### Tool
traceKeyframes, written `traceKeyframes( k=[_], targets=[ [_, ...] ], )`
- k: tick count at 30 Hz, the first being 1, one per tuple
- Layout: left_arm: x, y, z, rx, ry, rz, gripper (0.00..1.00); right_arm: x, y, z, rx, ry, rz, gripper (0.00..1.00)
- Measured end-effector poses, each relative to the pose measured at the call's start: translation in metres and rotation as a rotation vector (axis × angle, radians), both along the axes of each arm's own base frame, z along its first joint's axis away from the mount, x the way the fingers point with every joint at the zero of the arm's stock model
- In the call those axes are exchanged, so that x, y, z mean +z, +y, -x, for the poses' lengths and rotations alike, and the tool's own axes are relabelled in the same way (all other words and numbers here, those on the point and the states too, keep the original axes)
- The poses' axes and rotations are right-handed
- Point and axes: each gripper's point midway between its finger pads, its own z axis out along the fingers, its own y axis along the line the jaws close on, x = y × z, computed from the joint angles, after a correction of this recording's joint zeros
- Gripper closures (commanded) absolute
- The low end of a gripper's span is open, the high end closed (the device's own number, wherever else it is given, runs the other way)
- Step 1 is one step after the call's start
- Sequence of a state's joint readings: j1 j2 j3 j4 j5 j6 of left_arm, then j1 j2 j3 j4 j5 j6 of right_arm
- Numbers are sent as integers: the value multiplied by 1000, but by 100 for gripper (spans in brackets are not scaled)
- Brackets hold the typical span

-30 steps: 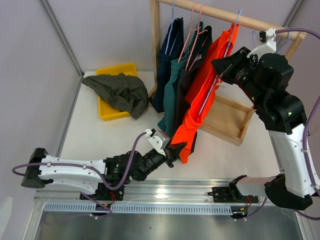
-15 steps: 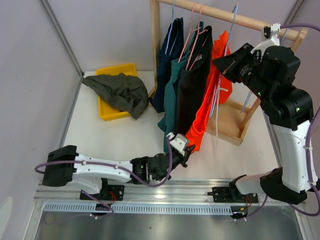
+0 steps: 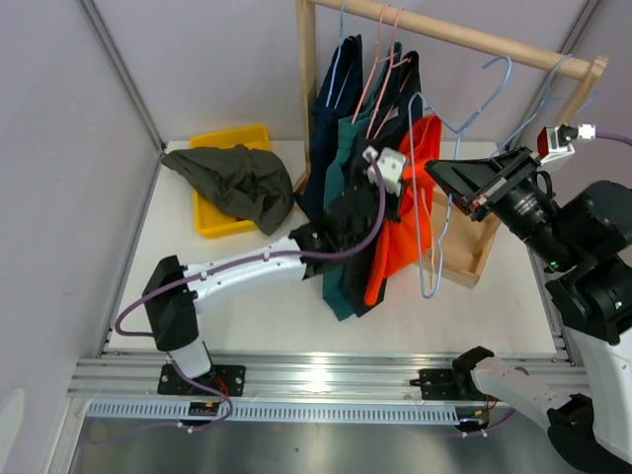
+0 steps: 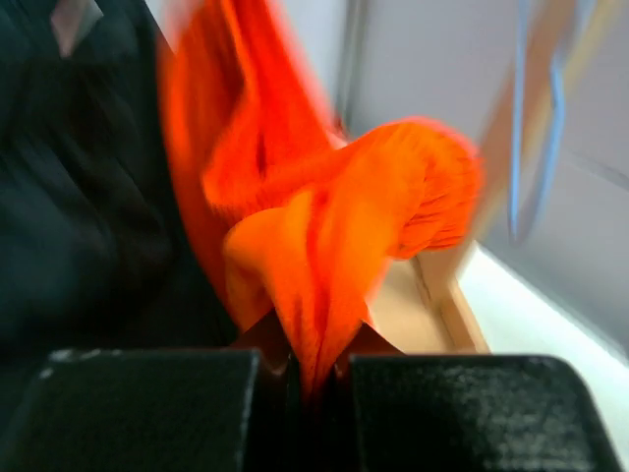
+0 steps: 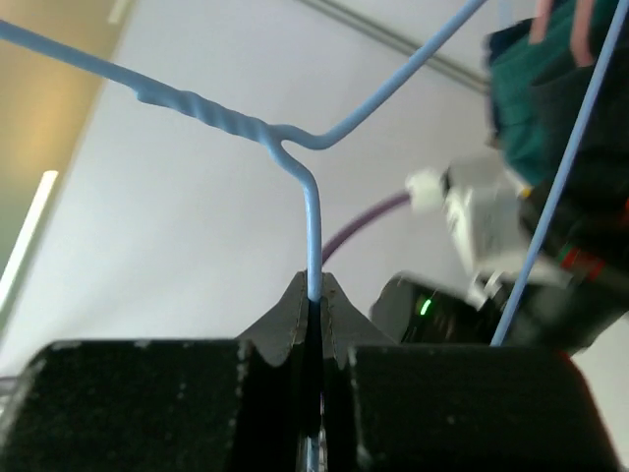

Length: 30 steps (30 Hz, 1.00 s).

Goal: Remove the shorts from the hanger

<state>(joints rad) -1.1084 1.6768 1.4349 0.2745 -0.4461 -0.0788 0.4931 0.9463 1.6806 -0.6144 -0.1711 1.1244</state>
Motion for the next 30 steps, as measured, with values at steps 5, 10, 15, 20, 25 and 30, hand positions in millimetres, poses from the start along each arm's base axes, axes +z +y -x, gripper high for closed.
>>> traceKeyframes(
  k=[5, 10, 15, 20, 25, 30],
  targets=[
    [49, 1, -53, 49, -31, 32, 100, 22, 6, 23, 100, -33, -99, 100],
    [43, 3, -44, 15, -13, 4, 100, 26, 7, 7, 51, -46, -35, 100],
    [-23, 29, 33, -74, 70, -89, 100, 19, -9, -39, -128, -71, 105, 100],
    [-32, 53, 113, -155, 83, -132, 100, -10, -42, -89, -327, -19, 224, 100],
    [12, 106, 142, -130, 67, -71, 100, -30, -76, -117, -443, 12, 273, 100],
    [61, 179, 138, -12, 46, 10, 100, -44, -97, -146, -477, 30, 282, 100]
  ],
)
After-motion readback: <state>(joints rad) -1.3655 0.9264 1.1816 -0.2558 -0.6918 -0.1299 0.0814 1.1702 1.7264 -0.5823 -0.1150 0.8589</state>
